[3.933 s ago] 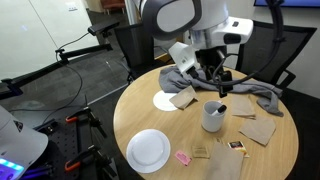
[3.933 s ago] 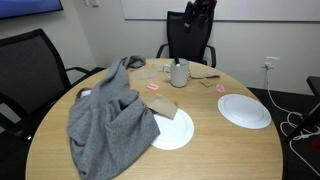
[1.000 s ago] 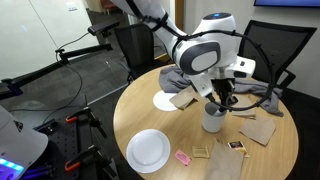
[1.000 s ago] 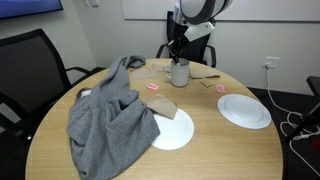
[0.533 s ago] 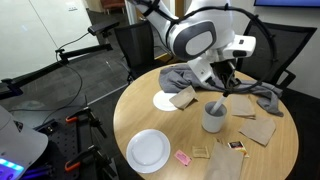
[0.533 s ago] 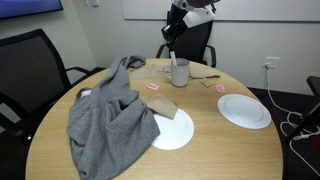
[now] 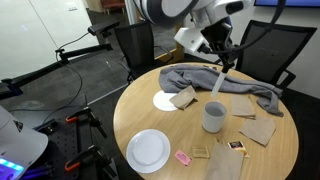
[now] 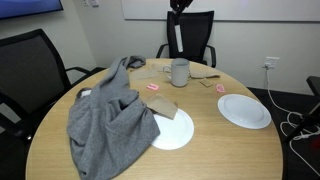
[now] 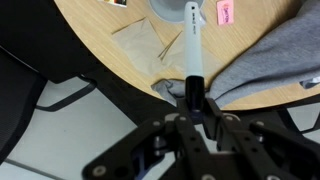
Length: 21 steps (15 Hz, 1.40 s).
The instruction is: Remove the marker from the mug cup and place it on the table
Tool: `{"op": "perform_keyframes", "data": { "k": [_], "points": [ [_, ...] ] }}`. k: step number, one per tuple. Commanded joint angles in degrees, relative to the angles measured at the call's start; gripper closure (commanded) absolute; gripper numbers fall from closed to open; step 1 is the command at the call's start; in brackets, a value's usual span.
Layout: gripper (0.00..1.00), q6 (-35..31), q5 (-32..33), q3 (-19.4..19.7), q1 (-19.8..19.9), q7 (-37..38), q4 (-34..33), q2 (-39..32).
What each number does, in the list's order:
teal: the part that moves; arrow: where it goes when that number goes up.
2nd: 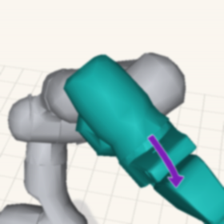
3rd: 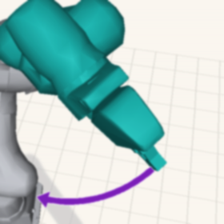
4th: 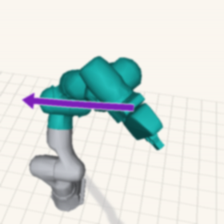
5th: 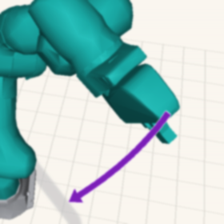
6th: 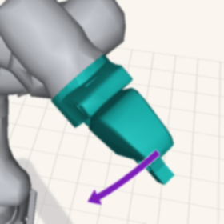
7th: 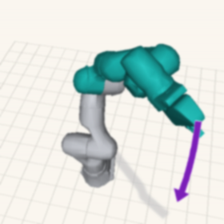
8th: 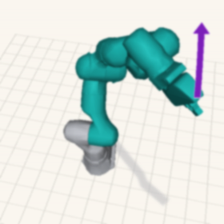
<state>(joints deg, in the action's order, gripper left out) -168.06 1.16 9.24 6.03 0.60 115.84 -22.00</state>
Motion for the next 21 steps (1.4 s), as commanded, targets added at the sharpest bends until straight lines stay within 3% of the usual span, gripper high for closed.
{"op": "perform_keyframes", "data": {
  "k": [1, 5, 10, 18, 19, 21],
  "points": [
    [0.94, 1.68, 2.11, -1.5, 0.66, -4.82, 9.11, 11.46],
    [0.94, 7.14, 0.62, -2.96, 1.17, -9.82, 14.31, 19.77],
    [0.94, 14.57, 0.91, -1.67, 0.92, -8.66, 19.35, 26.87],
    [0.94, 18.83, -2.39, -1.29, 0.63, -8.34, 26.64, 28.59],
    [0.78, 17.94, -0.75, -1.45, 0.88, -7.8, 24.64, 27.22],
    [0.78, 17.86, -1.21, -1.43, 0.87, -7.86, 25.93, 27.17]
  ]
}}
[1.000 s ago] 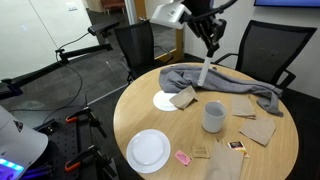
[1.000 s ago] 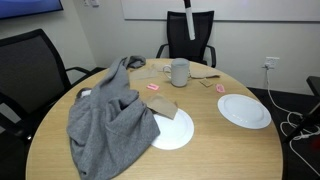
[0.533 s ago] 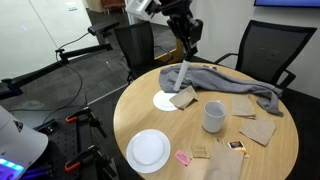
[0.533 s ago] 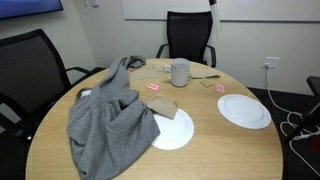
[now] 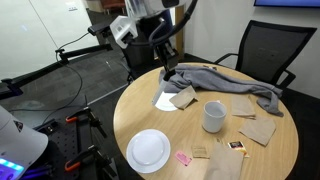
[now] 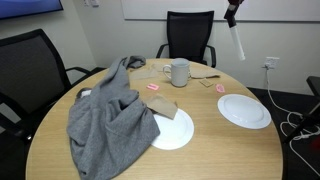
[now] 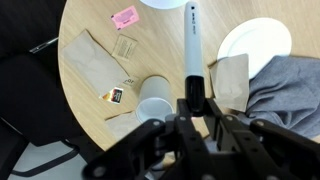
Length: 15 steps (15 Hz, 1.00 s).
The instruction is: Remove the marker from the mug cup and place it on the table
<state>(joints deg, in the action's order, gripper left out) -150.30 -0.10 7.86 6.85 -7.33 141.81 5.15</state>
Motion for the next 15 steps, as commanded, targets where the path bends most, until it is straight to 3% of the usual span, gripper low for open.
{"op": "perform_keyframes", "data": {
  "k": [1, 4, 5, 11, 15],
  "points": [
    [0.78, 0.1, 0.0, -0.05, 0.04, 0.07, 0.11, 0.03],
    [0.78, 0.1, -0.11, -0.05, 0.04, 0.07, 0.12, 0.03],
    [0.94, 0.1, -0.11, -0.05, 0.04, 0.07, 0.12, 0.03],
    [0.94, 0.15, 0.34, 0.02, 0.73, 6.96, -1.68, -4.51],
    [0.94, 0.69, -3.94, -0.12, 0.47, 7.55, -2.82, -8.01]
  ]
}}
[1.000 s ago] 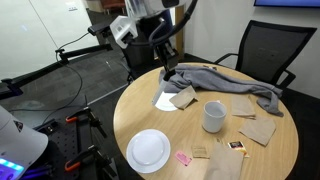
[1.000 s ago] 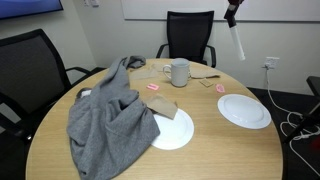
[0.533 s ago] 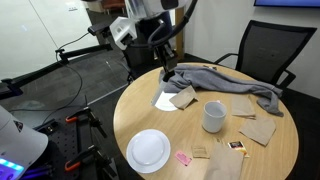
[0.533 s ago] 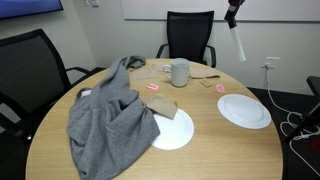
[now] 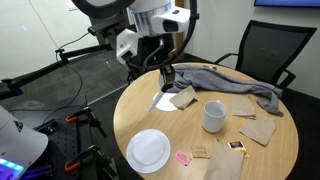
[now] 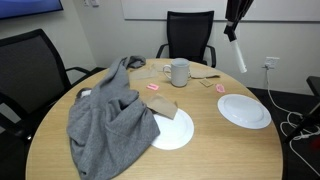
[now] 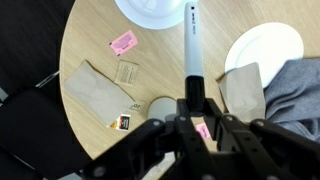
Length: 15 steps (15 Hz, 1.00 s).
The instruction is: Remove the marker from the mug cup and place it on the table
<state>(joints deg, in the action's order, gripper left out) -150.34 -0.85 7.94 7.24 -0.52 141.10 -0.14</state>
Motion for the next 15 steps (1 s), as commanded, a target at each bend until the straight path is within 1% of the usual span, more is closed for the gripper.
{"op": "perform_keyframes", "data": {
  "k": [1, 4, 7, 12, 15],
  "points": [
    [0.94, 0.51, -5.49, -0.4, 0.02, 0.18, -2.41, -3.56],
    [0.94, 1.1, -12.75, -1.25, 0.28, -1.64, -3.56, -6.09],
    [0.94, 1.75, -17.31, -2.39, 0.46, -2.08, -4.47, -8.71],
    [0.94, 1.72, -19.77, -3.97, 1.02, -1.62, -7.2, -15.32],
    [0.94, 1.51, -22.95, -5.7, 2.35, -2.9, -9.45, -19.73]
  ]
}}
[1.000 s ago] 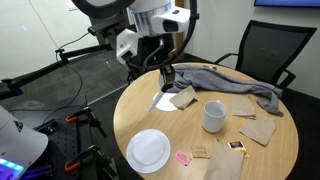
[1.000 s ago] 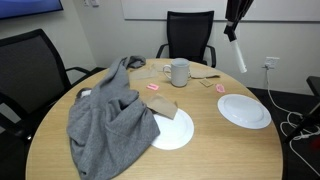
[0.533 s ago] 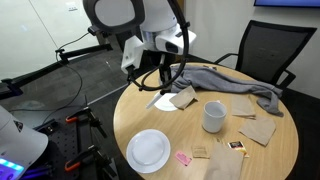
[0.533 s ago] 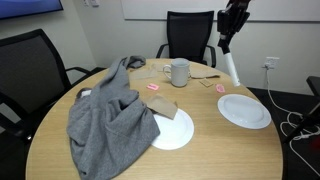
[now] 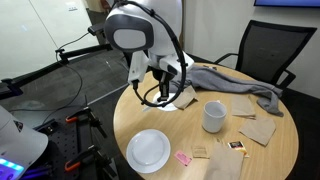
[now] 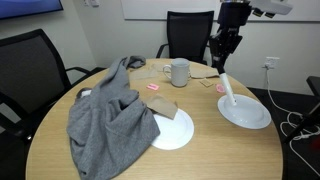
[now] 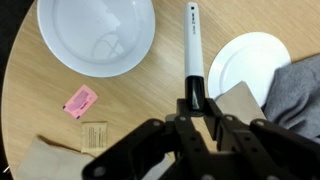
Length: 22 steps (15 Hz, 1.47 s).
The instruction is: Remove the marker from the mug cup and place it on the table
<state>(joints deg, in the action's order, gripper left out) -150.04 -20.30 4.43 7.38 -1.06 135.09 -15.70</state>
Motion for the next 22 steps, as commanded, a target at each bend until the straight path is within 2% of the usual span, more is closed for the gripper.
{"op": "perform_keyframes", "data": {
  "k": [1, 4, 8, 20, 21, 22],
  "points": [
    [0.94, 1.41, -4.44, -2.84, 2.75, -2.56, -4.22, -5.32],
    [0.94, 1.07, -6.66, -4.56, 4.31, -3.53, -6.53, -9.4],
    [0.94, 1.48, -6.25, -5.61, 5.61, -3.16, -9.58, -14.13],
    [0.94, 0.57, -4.92, -6.8, 6.16, -2.1, -14.68, -22.61],
    [0.82, 0.69, -4.8, -6.78, 6.14, -2.05, -14.94, -22.95],
    [0.53, 0.88, -4.61, -6.7, 6.06, -1.92, -15.18, -23.26]
  ]
}}
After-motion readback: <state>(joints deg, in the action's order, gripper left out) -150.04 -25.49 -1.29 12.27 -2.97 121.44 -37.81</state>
